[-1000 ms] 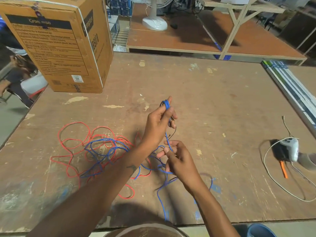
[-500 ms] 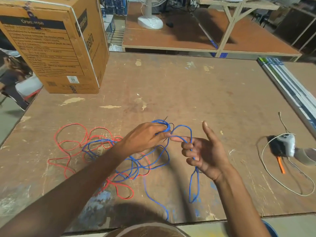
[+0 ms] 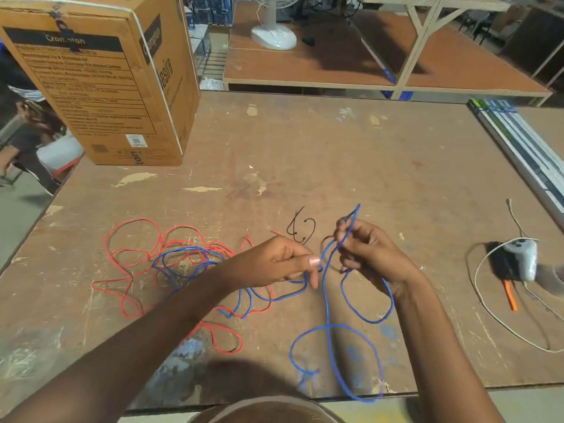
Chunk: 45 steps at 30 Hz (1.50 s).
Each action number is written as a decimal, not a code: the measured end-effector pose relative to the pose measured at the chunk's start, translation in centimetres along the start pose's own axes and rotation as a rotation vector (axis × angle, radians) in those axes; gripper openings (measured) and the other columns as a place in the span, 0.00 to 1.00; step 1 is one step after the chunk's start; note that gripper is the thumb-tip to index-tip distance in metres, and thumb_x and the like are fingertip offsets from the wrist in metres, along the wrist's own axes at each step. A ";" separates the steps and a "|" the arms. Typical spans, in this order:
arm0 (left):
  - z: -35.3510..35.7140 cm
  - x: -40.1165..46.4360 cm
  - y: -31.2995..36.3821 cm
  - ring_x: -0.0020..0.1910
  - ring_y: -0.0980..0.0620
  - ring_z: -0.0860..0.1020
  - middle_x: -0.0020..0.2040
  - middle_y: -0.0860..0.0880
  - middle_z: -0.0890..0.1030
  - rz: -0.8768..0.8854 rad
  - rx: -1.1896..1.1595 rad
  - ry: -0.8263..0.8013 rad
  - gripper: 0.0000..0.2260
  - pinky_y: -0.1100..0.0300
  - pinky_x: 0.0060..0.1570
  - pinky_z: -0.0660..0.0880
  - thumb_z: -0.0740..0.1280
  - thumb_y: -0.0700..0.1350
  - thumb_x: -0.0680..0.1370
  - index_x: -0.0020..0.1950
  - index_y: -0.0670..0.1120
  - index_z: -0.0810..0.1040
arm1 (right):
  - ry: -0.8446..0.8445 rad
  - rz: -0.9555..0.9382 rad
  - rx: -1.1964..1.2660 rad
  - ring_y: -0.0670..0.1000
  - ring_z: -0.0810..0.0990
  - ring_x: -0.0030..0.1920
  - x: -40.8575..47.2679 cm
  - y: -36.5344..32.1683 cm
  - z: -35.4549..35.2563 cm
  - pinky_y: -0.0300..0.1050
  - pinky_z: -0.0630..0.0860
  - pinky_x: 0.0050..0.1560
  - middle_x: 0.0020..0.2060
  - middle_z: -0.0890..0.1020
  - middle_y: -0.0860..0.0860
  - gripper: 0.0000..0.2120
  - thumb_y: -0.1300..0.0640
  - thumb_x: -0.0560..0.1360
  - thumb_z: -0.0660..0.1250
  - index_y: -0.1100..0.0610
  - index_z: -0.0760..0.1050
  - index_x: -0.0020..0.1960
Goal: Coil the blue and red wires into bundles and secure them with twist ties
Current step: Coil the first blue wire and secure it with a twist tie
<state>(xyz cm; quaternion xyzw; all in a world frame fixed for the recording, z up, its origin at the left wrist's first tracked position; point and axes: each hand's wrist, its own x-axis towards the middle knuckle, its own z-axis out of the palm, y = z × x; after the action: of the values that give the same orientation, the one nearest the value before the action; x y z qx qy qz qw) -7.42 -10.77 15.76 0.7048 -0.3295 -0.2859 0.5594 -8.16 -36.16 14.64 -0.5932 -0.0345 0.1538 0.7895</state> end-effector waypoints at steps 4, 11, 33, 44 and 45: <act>0.2 0.5 0.9 0.30 0.64 0.71 0.29 0.60 0.75 0.029 0.052 -0.039 0.15 0.71 0.38 0.66 0.63 0.39 0.86 0.44 0.35 0.82 | 0.047 0.171 0.225 0.47 0.70 0.36 1.3 1.3 -0.7 0.38 0.73 0.30 0.42 0.74 0.53 0.05 0.63 0.80 0.71 0.57 0.83 0.55; 0.0 1.1 1.0 0.26 0.58 0.58 0.26 0.51 0.65 0.014 -0.113 0.155 0.17 0.63 0.29 0.56 0.67 0.50 0.85 0.38 0.45 0.84 | 0.128 0.191 -0.084 0.47 0.77 0.26 1.6 4.8 -0.4 0.39 0.76 0.26 0.40 0.81 0.60 0.13 0.56 0.79 0.72 0.64 0.82 0.59; -1.0 5.2 4.8 0.27 0.54 0.52 0.28 0.52 0.56 -0.212 0.003 -0.026 0.21 0.60 0.26 0.51 0.61 0.52 0.87 0.41 0.44 0.84 | 0.231 -0.253 -0.495 0.50 0.85 0.58 -4.4 6.3 4.8 0.49 0.79 0.59 0.59 0.86 0.49 0.17 0.66 0.83 0.68 0.47 0.80 0.65; -2.1 6.4 1.1 0.19 0.61 0.53 0.25 0.57 0.57 -0.163 -0.640 0.355 0.19 0.63 0.22 0.48 0.63 0.51 0.87 0.39 0.45 0.81 | 0.203 -0.152 0.063 0.51 0.59 0.27 -3.3 6.8 5.8 0.43 0.70 0.37 0.24 0.66 0.51 0.11 0.52 0.86 0.59 0.59 0.74 0.59; -2.0 6.5 0.6 0.19 0.61 0.53 0.25 0.56 0.57 -0.159 -0.645 0.379 0.19 0.63 0.23 0.48 0.63 0.51 0.87 0.39 0.45 0.81 | 0.174 -0.123 0.096 0.52 0.57 0.27 -3.3 6.6 5.4 0.43 0.72 0.36 0.24 0.62 0.50 0.11 0.52 0.87 0.59 0.59 0.75 0.58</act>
<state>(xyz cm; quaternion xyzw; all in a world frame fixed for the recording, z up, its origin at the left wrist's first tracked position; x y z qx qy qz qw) -1.94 -14.74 16.55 0.5563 -0.0575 -0.2819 0.7796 -13.94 -30.44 10.36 -0.5626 0.0052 0.0543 0.8249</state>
